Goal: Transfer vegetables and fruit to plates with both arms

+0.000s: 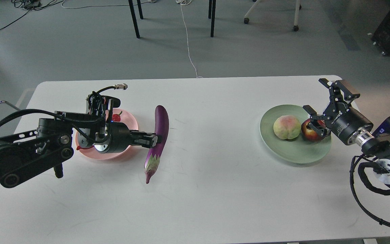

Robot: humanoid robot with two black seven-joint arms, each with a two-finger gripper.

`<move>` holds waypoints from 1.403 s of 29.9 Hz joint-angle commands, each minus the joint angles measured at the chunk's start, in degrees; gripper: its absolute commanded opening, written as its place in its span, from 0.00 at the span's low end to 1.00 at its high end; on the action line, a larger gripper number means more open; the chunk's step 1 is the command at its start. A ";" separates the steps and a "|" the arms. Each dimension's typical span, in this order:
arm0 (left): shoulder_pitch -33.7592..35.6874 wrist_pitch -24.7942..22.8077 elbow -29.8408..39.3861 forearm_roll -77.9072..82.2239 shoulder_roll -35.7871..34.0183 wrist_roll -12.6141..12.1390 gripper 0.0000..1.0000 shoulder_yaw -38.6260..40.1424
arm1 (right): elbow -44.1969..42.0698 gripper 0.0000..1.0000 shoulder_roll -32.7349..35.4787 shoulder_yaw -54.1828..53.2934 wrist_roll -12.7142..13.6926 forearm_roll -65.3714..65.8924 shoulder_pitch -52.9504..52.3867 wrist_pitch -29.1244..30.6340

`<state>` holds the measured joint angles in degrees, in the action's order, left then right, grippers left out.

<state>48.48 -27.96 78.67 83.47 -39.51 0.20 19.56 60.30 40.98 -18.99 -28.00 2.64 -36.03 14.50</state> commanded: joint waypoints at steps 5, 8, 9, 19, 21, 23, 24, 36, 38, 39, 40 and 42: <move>1.36 -0.04 -7.04 0.73 -6.19 5.16 0.22 -0.84 | 0.08 0.97 -0.02 0.00 0.00 0.00 0.00 0.01; -0.57 -0.04 -7.22 0.64 -7.60 5.60 0.28 -1.71 | 0.08 0.97 -0.02 0.09 0.00 0.00 0.00 0.01; -1.27 -0.04 -7.22 0.64 -7.78 5.60 0.37 -1.80 | 0.08 0.97 -0.02 0.00 0.00 0.00 0.00 0.01; -0.84 -0.04 -6.78 -0.41 -8.31 5.86 1.00 0.04 | 0.08 0.97 0.06 0.09 0.00 0.00 -0.09 0.01; -0.23 -0.04 -6.78 -2.51 -7.78 6.12 1.00 4.06 | -0.35 0.97 0.06 0.18 0.00 0.18 -0.61 -0.08; -0.66 -0.04 -6.78 -9.33 -6.47 8.22 1.00 10.03 | -0.36 0.97 0.06 0.18 0.00 0.18 -1.14 -0.17; -1.10 -0.04 -6.86 -14.25 -5.24 9.72 1.00 12.32 | -0.36 0.97 0.06 0.09 0.00 0.18 -1.75 -0.26; -14.27 18.29 -11.16 -57.63 3.81 14.12 1.00 19.01 | -0.09 0.99 -3.00 -1.32 0.00 0.00 -5.71 -2.72; -17.44 18.29 -13.45 -57.63 6.45 16.66 1.00 23.14 | -0.27 0.99 -4.50 -1.67 0.00 -0.09 -5.45 -2.89; -19.02 18.21 -14.24 -57.54 7.94 18.15 1.00 25.51 | -0.36 0.99 -5.20 -1.76 0.00 -0.09 -5.28 -2.98; -20.42 18.21 -14.68 -57.37 9.34 19.04 1.00 27.27 | -0.44 0.99 -5.73 -1.84 0.00 -0.09 -5.10 -2.98; -23.06 18.21 -15.21 -57.10 11.90 19.66 1.00 30.26 | -0.36 0.99 -6.61 -1.93 0.00 -0.09 -4.84 -2.98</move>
<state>29.16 -9.77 64.58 26.03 -31.20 18.32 45.36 59.98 35.74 -20.71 -28.00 2.56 -41.30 11.54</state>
